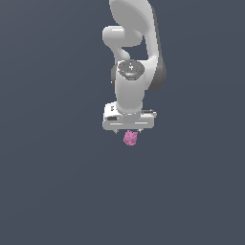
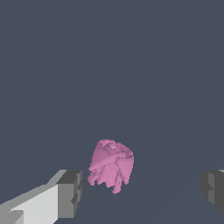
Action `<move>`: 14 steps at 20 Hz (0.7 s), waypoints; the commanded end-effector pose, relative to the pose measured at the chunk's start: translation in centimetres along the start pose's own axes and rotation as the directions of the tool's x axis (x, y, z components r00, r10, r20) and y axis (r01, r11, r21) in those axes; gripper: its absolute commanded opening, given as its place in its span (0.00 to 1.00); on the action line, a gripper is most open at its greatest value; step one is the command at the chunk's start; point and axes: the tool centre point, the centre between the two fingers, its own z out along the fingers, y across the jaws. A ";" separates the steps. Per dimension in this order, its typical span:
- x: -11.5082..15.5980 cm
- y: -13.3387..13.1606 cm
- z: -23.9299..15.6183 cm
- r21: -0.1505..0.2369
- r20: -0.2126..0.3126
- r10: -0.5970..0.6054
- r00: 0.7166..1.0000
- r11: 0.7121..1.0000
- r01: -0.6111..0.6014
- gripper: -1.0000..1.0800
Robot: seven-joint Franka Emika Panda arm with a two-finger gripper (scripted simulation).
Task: Pick up the object and move it to a goal position.
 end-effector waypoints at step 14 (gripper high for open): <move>-0.3 0.2 0.8 -0.023 0.010 -0.022 1.000 0.999 0.022 0.96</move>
